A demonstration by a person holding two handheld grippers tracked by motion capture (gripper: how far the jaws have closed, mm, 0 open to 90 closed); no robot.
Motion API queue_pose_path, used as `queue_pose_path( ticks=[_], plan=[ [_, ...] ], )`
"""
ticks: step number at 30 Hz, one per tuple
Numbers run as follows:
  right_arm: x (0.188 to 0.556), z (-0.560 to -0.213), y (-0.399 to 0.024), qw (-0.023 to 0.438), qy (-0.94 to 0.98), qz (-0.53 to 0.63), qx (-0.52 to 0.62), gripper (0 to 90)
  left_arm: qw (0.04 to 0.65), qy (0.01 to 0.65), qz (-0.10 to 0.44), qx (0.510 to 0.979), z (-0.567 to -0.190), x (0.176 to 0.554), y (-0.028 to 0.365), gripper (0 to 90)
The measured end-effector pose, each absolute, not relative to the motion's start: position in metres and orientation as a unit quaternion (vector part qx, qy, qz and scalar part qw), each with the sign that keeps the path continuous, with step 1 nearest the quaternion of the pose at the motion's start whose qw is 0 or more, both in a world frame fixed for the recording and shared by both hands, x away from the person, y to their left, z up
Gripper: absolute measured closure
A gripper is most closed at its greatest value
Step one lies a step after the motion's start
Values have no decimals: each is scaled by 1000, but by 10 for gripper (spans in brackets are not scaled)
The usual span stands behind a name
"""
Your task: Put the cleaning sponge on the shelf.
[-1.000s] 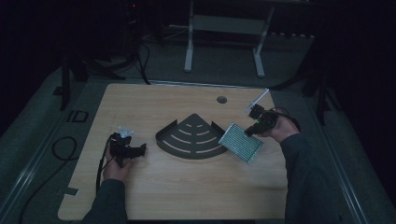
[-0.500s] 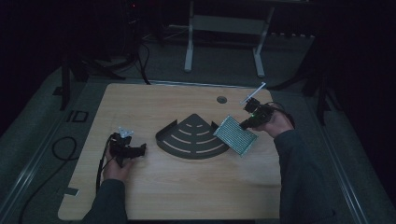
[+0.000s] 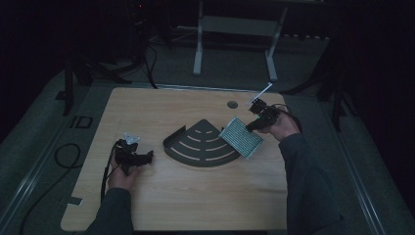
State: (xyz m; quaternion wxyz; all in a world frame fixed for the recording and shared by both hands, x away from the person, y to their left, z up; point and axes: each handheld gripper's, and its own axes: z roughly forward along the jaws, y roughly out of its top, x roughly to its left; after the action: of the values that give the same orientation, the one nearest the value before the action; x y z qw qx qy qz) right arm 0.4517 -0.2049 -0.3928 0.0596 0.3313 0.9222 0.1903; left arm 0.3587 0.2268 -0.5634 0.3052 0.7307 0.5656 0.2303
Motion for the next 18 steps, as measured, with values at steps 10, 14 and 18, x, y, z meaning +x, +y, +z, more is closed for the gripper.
queue_pose_path(
  ticks=[10,14,18],
  plan=[
    [458,-396,-198,64,918,194,341,896,305,566,230,731,-563,359,227,127],
    [460,-398,-193,68,916,195,344,896,305,566,230,731,-563,359,227,128],
    [463,-401,-190,67,914,196,348,896,305,566,230,731,-563,359,227,128]
  ],
)
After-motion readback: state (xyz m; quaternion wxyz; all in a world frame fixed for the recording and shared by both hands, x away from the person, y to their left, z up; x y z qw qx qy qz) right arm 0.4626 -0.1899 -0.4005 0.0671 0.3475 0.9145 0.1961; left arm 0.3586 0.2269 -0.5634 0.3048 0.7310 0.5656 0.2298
